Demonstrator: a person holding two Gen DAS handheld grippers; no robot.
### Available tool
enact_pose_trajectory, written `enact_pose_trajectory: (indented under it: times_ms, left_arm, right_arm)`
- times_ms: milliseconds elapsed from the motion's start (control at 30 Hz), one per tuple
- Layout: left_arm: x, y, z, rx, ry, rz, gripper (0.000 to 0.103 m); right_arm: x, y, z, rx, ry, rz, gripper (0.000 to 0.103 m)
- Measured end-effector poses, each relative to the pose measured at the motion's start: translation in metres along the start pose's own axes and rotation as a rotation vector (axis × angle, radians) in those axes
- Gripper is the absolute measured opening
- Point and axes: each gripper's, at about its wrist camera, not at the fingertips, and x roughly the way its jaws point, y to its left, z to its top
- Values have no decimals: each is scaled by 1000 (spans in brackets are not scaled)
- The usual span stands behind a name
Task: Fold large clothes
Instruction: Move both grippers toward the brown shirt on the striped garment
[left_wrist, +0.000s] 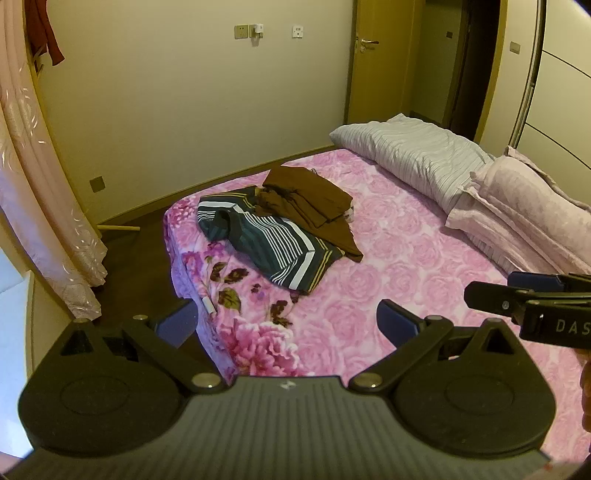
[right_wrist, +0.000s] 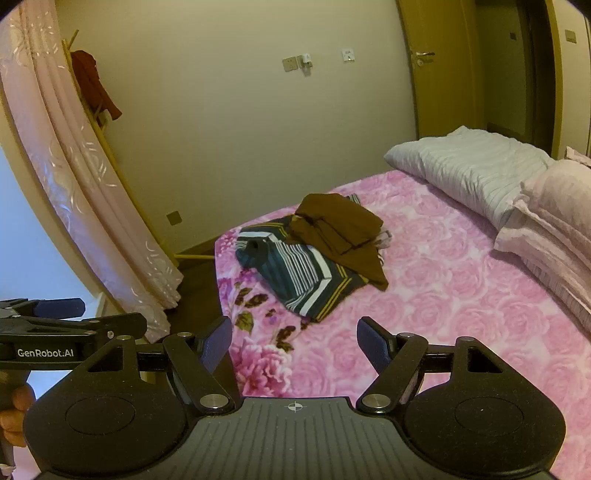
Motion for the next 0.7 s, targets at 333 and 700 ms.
enact_pose_trajectory:
  times_ms: [333, 700]
  left_arm:
    - [6, 4, 4, -2, 13, 3, 102]
    - [30, 13, 22, 0, 31, -4, 102]
  right_arm:
    - [9, -5, 5, 9, 8, 3, 72]
    - [31, -4, 17, 18, 26, -8, 72]
